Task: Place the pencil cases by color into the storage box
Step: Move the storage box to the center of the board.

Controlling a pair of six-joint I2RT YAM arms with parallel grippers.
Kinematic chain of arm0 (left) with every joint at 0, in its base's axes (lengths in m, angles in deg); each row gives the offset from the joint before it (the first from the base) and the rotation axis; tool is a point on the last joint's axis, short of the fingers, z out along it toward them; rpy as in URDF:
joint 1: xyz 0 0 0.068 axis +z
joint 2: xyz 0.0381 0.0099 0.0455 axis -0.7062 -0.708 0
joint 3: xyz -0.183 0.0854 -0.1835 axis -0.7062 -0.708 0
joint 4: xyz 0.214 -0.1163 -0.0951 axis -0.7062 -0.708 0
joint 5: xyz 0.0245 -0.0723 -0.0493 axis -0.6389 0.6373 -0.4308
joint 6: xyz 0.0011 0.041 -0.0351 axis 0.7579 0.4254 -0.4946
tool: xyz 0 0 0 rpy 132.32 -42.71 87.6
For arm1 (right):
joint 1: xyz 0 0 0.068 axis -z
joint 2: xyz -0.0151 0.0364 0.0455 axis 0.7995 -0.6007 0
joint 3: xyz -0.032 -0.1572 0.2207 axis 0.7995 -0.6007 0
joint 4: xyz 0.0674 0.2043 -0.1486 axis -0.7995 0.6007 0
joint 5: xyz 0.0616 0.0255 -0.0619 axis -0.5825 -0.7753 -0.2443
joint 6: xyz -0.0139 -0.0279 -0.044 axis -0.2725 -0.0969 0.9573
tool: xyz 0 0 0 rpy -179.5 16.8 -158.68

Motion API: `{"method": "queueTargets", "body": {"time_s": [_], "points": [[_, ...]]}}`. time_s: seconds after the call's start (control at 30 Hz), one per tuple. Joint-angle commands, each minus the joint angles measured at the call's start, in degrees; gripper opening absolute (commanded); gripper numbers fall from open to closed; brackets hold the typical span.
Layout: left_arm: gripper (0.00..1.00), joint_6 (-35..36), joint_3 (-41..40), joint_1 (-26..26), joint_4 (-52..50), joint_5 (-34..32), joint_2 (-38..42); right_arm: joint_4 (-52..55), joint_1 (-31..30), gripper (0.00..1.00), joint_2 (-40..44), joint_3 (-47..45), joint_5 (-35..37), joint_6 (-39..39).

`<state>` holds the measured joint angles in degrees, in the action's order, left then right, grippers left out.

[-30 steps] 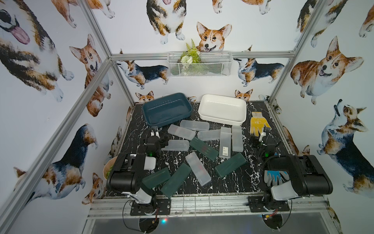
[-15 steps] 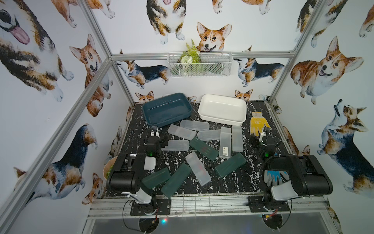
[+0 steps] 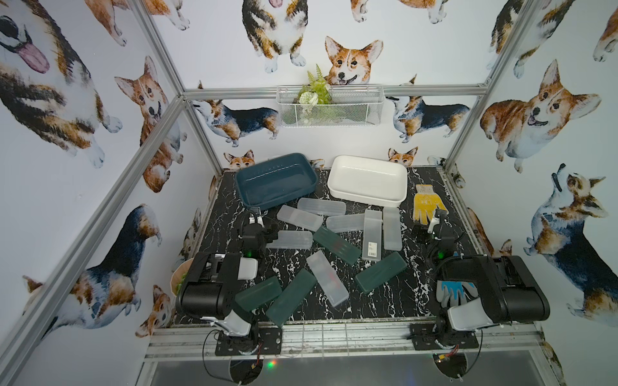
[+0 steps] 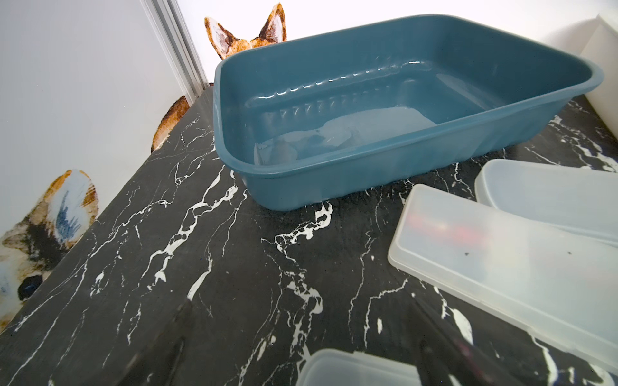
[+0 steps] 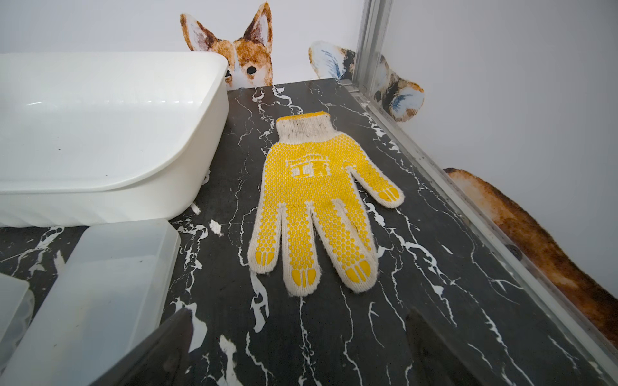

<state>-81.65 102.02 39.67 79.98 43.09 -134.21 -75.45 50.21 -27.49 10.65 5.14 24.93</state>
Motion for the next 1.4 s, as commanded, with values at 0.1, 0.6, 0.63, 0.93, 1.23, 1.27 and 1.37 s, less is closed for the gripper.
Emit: {"method": "queueTargets", "body": {"time_s": [0.1,0.6,0.63,0.93,1.23,1.27,1.37], "points": [[1.0,0.8,0.5,0.0,0.6,1.2,0.3,1.2,-0.1,1.0,1.4,1.0,0.0,0.7],[1.0,1.2,11.3,-0.3,-24.8,-0.9,8.9,18.5,-2.1,1.0,15.2,4.9,9.5,-2.0],[1.0,1.5,11.7,-0.3,-25.9,-1.4,9.9,20.7,-2.2,1.0,16.3,5.8,10.3,-3.7],[1.0,-2.5,20.3,-1.3,-38.5,-3.8,16.5,31.8,-4.8,1.0,19.6,10.8,15.5,-10.7],[1.0,-6.3,39.1,-7.0,-54.4,-11.1,8.7,46.6,-8.6,1.0,20.4,20.2,6.7,-15.8],[1.0,-6.5,41.4,-8.1,-55.7,-12.1,7.1,48.0,-9.5,1.0,18.3,21.4,6.6,-15.9],[1.0,-7.6,47.4,-10.5,-59.3,-13.4,2.6,51.9,-12.2,1.0,15.5,25.2,4.6,-17.1]]}}
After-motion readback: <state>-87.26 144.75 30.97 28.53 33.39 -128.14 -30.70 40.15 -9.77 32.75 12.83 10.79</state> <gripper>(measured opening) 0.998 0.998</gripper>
